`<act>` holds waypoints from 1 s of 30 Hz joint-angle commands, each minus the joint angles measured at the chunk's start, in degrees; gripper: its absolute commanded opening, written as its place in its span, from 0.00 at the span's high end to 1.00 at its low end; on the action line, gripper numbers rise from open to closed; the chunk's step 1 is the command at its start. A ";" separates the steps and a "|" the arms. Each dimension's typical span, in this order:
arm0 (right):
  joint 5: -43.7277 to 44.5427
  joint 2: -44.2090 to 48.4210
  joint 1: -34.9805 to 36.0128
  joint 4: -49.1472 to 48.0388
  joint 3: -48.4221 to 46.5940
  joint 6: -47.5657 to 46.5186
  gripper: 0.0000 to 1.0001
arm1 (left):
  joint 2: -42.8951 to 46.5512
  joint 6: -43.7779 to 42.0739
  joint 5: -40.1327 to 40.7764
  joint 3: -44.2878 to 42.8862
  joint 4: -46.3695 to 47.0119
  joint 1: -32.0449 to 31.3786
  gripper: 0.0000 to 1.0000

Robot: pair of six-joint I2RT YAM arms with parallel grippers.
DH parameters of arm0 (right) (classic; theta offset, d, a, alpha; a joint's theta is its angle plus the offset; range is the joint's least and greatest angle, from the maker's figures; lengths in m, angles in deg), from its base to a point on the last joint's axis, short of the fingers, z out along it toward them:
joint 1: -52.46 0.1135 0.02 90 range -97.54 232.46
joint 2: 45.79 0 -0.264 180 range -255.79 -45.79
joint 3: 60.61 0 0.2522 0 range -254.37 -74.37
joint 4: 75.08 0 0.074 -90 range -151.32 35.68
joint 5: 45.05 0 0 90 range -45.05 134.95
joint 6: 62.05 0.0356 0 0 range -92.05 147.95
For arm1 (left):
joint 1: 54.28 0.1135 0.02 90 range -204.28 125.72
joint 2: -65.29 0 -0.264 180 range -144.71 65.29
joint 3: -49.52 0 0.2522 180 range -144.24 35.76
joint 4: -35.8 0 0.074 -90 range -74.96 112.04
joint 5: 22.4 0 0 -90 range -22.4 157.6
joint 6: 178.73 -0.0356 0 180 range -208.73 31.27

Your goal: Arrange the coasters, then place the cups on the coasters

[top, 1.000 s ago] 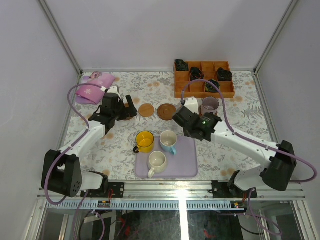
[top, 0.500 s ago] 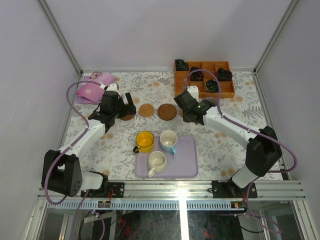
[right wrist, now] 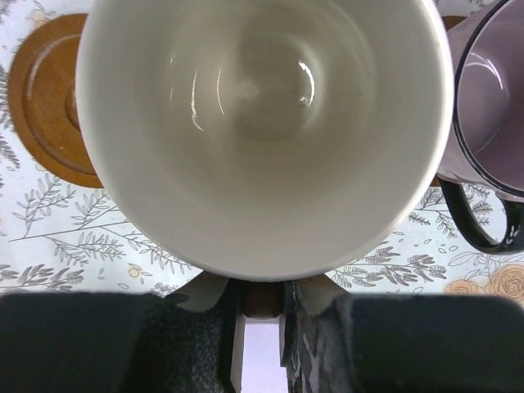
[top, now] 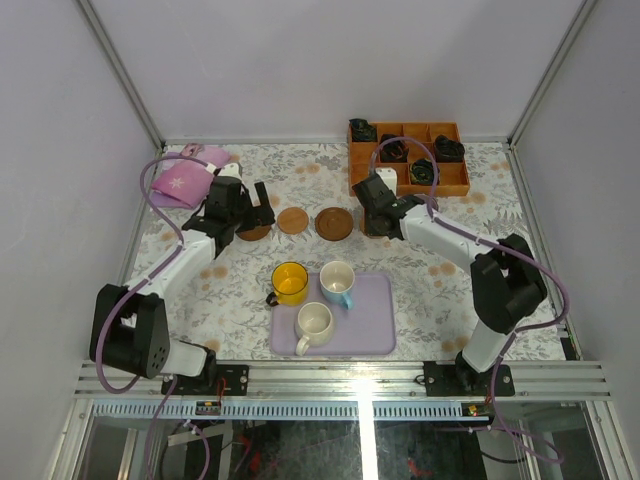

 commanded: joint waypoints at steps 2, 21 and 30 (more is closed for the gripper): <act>-1.42 -1.01 -2.09 -2.89 -3.77 0.18 1.00 | -0.46 -1.29 0.86 -2.53 0.14 -0.25 0.00; -6.03 -4.43 -3.93 -1.46 -5.31 -0.76 1.00 | -2.31 -1.29 0.03 -3.50 -0.23 -0.30 0.00; -5.13 -5.43 -3.95 -0.66 -5.95 -0.82 1.00 | -2.75 -1.32 0.05 -3.41 -0.12 -0.35 0.00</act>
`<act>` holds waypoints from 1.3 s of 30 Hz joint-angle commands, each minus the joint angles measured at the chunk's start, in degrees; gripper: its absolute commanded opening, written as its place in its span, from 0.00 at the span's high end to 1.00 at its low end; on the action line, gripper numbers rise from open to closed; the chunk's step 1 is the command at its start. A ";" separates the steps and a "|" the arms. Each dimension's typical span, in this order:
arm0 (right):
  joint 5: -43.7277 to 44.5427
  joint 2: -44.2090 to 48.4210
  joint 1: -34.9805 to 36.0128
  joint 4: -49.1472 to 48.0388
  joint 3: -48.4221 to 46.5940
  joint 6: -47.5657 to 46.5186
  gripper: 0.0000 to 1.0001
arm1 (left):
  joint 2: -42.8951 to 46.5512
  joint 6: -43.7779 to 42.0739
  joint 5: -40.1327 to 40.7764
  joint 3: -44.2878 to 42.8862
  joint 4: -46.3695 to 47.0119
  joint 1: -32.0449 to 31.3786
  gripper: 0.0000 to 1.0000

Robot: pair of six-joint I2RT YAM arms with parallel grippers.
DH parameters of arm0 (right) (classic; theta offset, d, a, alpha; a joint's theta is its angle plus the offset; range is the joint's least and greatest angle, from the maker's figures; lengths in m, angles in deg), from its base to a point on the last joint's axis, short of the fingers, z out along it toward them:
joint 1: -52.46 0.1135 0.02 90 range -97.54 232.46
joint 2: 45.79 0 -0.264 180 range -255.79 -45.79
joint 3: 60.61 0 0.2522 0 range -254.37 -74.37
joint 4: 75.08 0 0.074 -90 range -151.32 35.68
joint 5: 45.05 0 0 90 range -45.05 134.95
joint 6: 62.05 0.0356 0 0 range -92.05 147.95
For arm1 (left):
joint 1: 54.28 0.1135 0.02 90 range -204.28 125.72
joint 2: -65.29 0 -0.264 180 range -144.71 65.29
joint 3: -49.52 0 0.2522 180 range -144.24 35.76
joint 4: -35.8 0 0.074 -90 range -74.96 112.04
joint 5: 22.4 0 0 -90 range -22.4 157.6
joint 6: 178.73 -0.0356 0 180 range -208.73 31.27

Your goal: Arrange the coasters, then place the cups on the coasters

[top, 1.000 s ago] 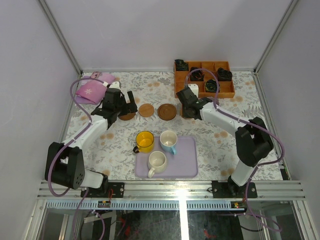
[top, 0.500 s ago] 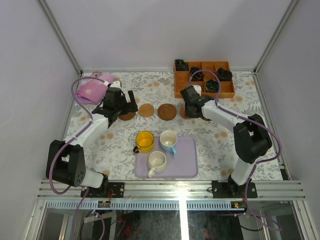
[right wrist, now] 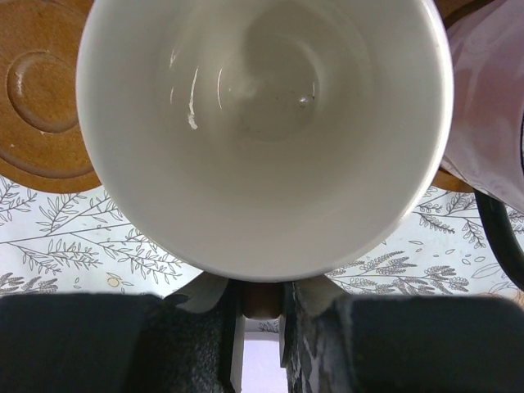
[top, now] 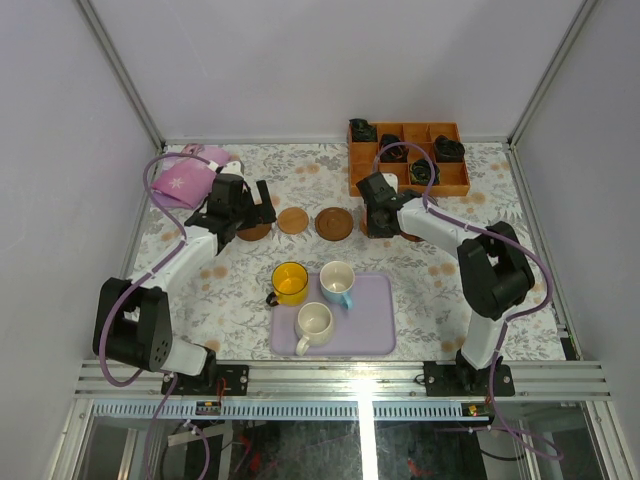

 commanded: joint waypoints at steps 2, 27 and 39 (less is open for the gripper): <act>1.85 1.63 -0.13 -1.73 -3.74 -0.60 1.00 | -0.71 -1.23 0.08 -1.57 0.01 -0.30 0.00; 0.63 1.78 -0.12 0.13 -2.57 1.00 0.37 | -1.24 -1.22 -0.09 -1.62 0.49 -0.26 0.00; 2.46 3.97 -0.13 0.83 -1.18 1.62 0.38 | -1.83 -1.18 -0.34 -2.10 0.56 -0.26 0.00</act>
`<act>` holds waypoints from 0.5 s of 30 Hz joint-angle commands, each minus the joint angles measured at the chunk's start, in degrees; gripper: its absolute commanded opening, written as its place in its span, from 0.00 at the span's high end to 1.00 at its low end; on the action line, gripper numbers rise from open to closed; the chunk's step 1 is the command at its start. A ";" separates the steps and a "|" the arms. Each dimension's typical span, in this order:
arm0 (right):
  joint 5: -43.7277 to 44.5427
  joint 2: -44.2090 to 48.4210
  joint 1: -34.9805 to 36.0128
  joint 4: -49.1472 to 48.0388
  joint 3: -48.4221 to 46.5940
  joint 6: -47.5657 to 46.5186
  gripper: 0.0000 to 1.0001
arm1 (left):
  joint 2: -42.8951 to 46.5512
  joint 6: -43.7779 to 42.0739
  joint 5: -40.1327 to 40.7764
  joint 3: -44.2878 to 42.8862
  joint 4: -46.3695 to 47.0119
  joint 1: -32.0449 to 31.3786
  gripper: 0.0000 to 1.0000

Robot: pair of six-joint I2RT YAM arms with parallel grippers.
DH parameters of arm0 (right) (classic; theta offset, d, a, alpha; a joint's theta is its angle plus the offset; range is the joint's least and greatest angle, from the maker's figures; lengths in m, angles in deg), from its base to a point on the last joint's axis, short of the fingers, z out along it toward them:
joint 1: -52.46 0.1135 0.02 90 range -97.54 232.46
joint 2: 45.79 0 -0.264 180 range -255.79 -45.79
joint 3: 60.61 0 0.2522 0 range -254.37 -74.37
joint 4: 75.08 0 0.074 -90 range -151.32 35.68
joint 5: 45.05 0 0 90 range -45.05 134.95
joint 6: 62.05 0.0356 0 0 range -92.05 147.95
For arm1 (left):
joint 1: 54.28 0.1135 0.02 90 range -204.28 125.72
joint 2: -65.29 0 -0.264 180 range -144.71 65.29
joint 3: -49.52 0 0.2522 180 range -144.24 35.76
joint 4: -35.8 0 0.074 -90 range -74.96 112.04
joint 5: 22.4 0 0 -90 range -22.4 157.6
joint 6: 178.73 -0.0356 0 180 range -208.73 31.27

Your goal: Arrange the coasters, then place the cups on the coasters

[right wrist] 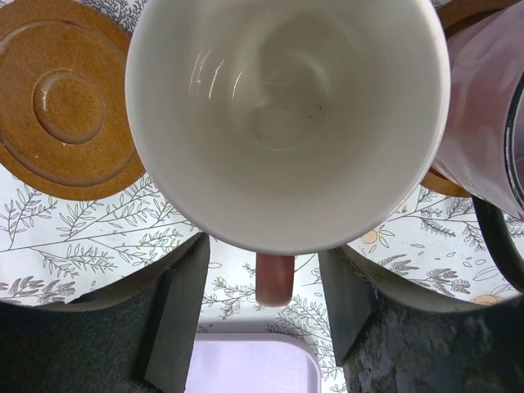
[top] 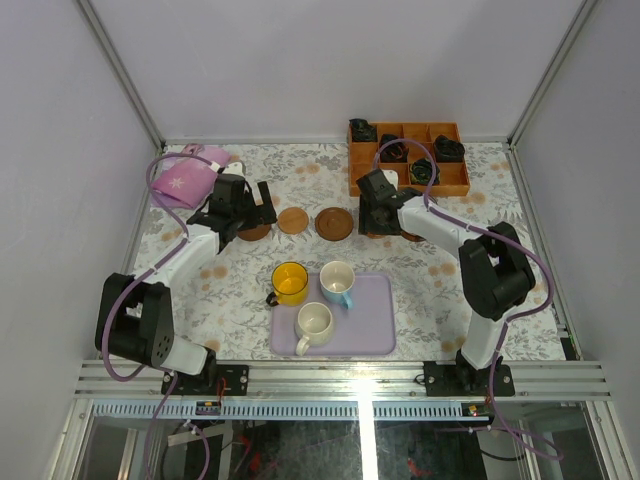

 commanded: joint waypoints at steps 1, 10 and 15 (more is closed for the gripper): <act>2.49 4.07 -0.13 0.51 -0.04 0.91 0.38 | -0.40 -1.16 -0.25 -1.80 0.50 -0.27 0.00; 2.86 5.69 -0.13 2.06 0.69 0.73 0.41 | -0.13 -0.95 -0.68 -1.79 0.57 -0.30 0.00; -1.01 9.46 -0.03 1.15 2.77 -0.31 0.36 | 0.22 -0.94 -0.71 -1.80 0.29 -0.24 0.00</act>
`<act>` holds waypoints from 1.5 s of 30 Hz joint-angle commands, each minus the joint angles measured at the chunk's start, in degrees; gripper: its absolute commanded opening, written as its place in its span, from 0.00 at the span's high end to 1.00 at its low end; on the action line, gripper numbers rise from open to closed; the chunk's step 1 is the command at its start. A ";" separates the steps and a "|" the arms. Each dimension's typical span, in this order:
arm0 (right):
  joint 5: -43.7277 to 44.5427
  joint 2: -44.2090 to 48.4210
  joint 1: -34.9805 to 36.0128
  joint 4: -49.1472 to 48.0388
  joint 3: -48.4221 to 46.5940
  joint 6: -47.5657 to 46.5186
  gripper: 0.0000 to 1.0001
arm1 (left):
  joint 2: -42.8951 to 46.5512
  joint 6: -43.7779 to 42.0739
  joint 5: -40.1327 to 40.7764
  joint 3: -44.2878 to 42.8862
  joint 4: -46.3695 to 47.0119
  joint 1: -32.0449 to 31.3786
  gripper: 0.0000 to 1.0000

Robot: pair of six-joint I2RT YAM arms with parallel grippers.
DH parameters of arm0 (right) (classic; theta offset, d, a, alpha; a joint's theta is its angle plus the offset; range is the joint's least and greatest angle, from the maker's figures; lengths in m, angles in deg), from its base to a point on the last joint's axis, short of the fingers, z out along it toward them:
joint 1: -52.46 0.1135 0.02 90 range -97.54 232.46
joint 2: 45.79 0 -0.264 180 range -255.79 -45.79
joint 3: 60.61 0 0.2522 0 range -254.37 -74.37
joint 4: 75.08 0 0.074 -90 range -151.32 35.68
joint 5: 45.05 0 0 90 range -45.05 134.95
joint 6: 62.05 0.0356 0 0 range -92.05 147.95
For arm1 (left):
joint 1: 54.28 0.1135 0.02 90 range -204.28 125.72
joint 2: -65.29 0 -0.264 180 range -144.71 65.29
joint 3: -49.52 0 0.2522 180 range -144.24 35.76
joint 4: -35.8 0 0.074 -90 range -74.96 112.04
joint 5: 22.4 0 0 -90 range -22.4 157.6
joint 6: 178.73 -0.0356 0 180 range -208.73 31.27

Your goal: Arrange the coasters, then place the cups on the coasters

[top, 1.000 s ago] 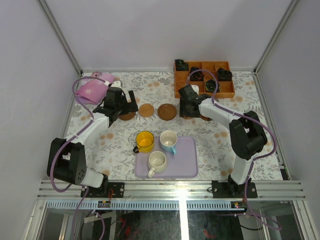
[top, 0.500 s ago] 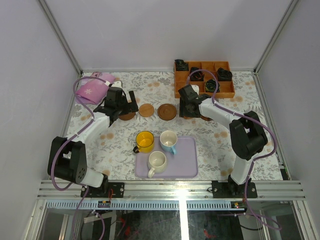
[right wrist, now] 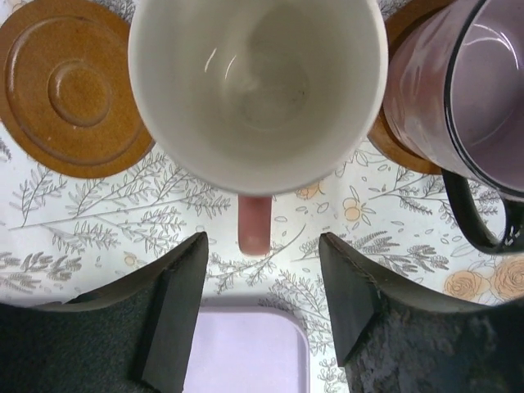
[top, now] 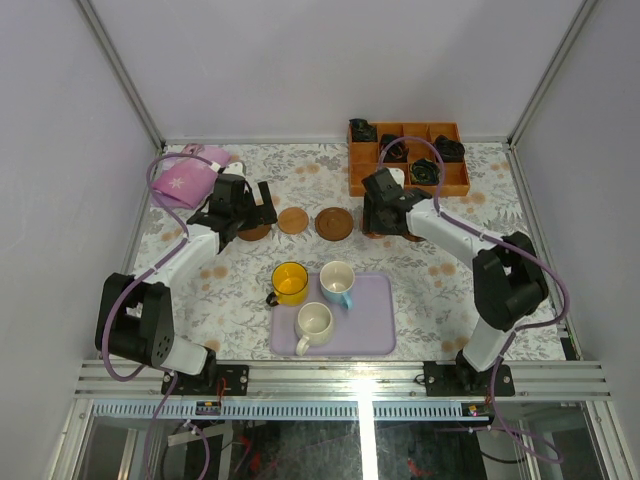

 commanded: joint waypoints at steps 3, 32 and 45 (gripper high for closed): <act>-4.57 9.78 0.23 -0.91 3.34 -1.46 0.29 | 0.30 -0.86 -0.65 -1.66 0.24 -0.26 0.00; -6.44 25.98 8.49 -0.81 10.18 -8.20 0.26 | 18.84 6.07 -1.00 2.08 -28.90 -14.28 0.12; -6.14 27.38 8.48 -1.17 8.38 -10.36 0.26 | 22.14 13.77 1.70 -1.08 -46.27 -19.32 0.14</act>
